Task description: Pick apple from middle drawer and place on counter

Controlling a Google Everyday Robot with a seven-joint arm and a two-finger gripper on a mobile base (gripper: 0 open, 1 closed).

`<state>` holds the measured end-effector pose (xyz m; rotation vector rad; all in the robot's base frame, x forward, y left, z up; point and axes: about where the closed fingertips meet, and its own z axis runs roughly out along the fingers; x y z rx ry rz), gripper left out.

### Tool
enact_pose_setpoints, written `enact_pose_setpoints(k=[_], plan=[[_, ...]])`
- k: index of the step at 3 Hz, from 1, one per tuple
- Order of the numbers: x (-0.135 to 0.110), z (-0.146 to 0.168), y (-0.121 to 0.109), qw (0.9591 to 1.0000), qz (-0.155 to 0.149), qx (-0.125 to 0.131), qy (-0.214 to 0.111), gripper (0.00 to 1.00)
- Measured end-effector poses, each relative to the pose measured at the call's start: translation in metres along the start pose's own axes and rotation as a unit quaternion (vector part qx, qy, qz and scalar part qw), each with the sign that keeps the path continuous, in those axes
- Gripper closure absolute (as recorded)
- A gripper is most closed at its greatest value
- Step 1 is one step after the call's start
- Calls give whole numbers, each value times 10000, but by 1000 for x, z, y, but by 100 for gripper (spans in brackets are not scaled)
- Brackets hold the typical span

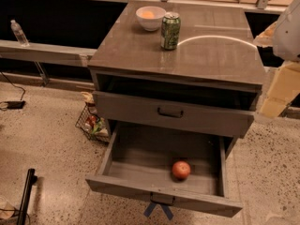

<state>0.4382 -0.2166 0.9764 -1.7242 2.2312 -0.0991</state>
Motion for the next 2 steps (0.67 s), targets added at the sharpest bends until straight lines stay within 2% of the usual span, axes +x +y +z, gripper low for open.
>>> enact_pose_setpoints(k=[1, 2], plan=[[0, 0, 0, 10000, 0, 1, 0, 0], [8, 31, 7, 9990, 228, -198, -316, 0]])
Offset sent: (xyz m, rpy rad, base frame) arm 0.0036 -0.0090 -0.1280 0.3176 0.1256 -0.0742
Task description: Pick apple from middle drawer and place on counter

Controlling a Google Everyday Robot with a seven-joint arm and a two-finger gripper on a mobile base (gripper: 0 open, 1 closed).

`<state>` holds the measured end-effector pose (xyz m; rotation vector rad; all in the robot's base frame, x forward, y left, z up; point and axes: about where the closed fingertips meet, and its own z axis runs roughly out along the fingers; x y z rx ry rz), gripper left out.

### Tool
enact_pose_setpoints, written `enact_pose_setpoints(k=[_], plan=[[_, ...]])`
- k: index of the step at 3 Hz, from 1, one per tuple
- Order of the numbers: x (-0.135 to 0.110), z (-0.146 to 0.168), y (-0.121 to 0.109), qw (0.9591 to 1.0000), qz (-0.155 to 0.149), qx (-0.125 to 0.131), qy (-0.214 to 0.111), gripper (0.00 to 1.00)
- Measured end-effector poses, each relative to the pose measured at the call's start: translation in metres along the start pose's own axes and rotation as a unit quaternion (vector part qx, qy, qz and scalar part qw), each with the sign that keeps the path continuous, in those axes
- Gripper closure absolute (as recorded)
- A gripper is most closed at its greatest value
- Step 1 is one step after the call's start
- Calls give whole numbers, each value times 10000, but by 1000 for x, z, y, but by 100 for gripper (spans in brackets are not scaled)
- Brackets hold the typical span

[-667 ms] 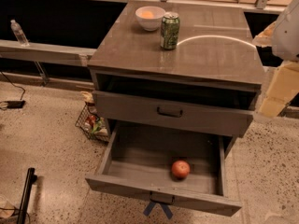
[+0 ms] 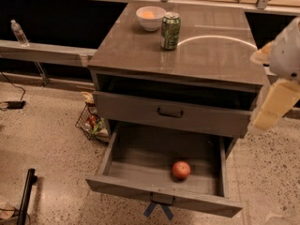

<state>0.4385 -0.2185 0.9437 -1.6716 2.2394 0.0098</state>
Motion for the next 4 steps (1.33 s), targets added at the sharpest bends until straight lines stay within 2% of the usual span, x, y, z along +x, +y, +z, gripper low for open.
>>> enact_pose_setpoints(k=[1, 2, 3, 4], plan=[[18, 72, 16, 9972, 303, -459, -501, 0], [34, 142, 33, 9900, 466, -773, -1083, 0], [49, 198, 49, 9878, 267, -642, -1396, 0], [64, 244, 48, 9867, 287, -278, -1577, 0]])
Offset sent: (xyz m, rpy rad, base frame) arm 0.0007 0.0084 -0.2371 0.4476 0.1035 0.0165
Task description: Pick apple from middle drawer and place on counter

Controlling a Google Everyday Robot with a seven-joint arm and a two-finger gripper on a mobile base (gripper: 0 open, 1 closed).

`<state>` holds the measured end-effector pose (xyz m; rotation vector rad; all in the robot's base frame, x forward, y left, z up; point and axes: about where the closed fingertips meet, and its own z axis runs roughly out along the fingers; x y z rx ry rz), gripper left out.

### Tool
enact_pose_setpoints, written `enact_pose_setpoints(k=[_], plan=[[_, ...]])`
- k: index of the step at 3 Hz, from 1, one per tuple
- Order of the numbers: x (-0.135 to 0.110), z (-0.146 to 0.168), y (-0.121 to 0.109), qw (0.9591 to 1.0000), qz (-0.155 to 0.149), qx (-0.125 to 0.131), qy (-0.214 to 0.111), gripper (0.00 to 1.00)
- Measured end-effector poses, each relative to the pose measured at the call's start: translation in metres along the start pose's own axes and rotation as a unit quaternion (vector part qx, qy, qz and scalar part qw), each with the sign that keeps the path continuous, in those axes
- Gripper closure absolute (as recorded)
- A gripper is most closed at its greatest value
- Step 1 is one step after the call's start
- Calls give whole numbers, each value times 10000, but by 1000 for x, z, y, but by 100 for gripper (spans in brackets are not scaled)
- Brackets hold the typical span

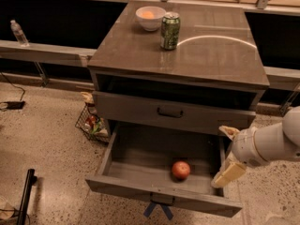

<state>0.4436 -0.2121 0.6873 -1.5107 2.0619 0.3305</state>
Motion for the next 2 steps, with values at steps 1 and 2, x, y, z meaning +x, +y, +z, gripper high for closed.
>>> enact_pose_setpoints(k=[1, 2], plan=[[-2, 0, -22, 9991, -10, 427, -43, 0], [-2, 0, -22, 9991, -11, 428, -42, 0]])
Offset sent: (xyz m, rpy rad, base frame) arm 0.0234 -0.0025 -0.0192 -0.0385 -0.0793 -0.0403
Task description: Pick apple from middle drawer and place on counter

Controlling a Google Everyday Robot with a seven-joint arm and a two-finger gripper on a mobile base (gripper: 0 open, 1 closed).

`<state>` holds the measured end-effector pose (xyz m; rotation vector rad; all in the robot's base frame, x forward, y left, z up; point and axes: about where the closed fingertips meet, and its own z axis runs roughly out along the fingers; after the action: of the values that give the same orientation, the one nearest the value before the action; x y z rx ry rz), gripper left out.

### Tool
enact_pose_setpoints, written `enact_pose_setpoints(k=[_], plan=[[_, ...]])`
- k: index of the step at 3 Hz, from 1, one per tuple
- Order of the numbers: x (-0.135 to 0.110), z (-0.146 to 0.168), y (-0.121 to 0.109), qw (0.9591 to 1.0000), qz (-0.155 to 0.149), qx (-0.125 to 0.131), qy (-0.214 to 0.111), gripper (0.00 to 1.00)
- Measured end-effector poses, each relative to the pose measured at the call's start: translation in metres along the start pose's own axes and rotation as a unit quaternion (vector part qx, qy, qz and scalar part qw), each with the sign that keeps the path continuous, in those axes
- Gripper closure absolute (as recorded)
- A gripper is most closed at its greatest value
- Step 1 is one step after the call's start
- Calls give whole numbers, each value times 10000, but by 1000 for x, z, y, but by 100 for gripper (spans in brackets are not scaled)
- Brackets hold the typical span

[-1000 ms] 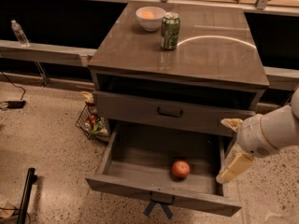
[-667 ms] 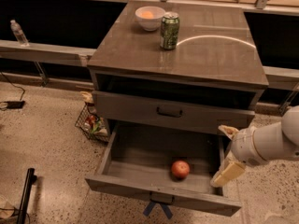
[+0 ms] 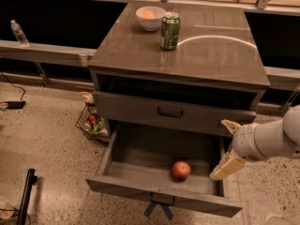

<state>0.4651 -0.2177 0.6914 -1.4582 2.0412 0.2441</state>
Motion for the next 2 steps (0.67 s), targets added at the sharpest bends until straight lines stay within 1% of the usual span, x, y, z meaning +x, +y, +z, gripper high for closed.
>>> enact_pose_setpoints(k=[1, 2], plan=[[21, 30, 0, 9998, 163, 24, 85, 0], [52, 73, 1, 9981, 584, 145, 94, 0]])
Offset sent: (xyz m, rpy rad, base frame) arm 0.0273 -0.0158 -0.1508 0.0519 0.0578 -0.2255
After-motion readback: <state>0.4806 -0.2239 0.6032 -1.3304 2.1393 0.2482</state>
